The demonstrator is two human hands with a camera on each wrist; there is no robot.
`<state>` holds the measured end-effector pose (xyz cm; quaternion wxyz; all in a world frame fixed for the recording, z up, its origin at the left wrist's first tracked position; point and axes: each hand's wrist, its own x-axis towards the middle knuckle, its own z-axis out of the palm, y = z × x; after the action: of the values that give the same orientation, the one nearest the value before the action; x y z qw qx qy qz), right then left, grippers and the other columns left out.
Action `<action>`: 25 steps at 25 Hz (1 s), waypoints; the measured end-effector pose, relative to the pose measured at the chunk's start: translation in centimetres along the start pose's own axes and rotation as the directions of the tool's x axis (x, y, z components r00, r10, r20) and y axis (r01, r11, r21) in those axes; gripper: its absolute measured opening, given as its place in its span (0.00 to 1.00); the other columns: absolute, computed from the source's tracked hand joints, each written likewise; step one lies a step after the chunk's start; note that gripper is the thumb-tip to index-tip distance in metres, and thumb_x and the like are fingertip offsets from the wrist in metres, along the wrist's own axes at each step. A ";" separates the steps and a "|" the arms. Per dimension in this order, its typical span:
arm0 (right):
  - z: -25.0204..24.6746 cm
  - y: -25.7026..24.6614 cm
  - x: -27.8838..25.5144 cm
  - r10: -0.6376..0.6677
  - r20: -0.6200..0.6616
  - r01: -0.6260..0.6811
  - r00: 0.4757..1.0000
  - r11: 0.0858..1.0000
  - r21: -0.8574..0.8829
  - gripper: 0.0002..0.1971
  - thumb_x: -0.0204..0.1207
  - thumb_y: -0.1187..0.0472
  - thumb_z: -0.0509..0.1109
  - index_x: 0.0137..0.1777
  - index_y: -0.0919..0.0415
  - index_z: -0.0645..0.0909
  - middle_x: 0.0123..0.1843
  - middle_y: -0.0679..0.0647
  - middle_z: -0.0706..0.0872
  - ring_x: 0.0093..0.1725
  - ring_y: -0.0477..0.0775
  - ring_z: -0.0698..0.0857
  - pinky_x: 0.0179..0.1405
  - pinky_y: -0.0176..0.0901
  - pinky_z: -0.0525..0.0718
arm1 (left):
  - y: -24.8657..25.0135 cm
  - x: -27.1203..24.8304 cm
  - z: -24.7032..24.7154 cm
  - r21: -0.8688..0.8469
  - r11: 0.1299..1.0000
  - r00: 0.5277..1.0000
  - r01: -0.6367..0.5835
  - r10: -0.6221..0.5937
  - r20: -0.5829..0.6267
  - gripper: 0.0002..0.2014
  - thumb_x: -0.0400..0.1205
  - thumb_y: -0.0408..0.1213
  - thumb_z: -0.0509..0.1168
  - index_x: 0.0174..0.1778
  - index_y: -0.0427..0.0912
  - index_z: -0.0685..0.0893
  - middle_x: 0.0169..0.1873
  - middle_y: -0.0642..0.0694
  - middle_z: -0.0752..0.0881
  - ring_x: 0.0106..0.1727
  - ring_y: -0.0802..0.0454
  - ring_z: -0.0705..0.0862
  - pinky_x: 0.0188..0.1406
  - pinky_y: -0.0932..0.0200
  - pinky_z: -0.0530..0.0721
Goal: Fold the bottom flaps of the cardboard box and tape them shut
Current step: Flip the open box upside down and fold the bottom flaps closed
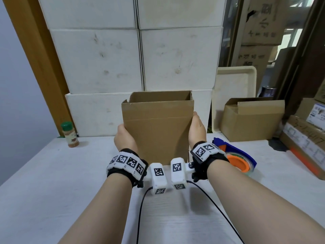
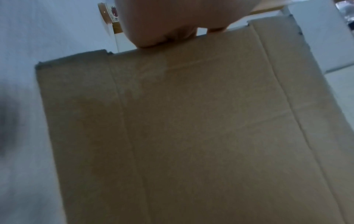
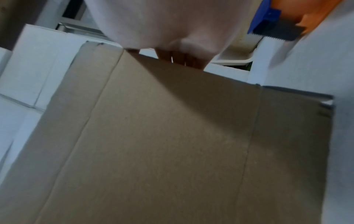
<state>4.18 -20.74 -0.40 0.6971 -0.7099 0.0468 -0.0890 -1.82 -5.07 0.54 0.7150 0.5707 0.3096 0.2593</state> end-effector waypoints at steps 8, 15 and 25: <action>-0.4 1.1 -1.5 0.324 0.126 -0.341 0.938 0.929 0.145 0.37 0.78 0.31 0.52 0.79 0.56 0.67 0.78 0.51 0.71 0.78 0.55 0.68 0.81 0.49 0.59 | -3.1 0.7 0.0 0.081 0.986 0.989 0.145 -0.146 0.012 0.25 0.86 0.49 0.44 0.64 0.34 0.77 0.61 0.37 0.78 0.57 0.43 0.74 0.56 0.56 0.66; -0.2 1.3 -1.9 0.340 0.057 -0.345 0.939 0.925 0.160 0.32 0.82 0.37 0.50 0.70 0.61 0.76 0.70 0.56 0.79 0.63 0.56 0.75 0.65 0.43 0.66 | -3.2 0.9 1.2 0.086 0.981 0.984 0.176 -0.178 0.020 0.21 0.87 0.48 0.42 0.49 0.38 0.76 0.52 0.41 0.72 0.53 0.46 0.69 0.55 0.56 0.65; -0.4 2.3 -2.5 0.335 0.035 -0.335 0.942 0.924 0.182 0.30 0.82 0.38 0.52 0.73 0.60 0.74 0.73 0.55 0.77 0.73 0.55 0.73 0.72 0.43 0.64 | -4.0 1.2 0.7 0.169 0.974 0.987 0.150 -0.159 0.040 0.23 0.87 0.45 0.43 0.64 0.35 0.76 0.66 0.36 0.77 0.65 0.39 0.74 0.65 0.54 0.68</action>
<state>1.79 -20.72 -2.80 0.7653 -0.6234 0.1577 0.0285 -0.41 -5.50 -3.39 0.6911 0.6090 0.3543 0.1611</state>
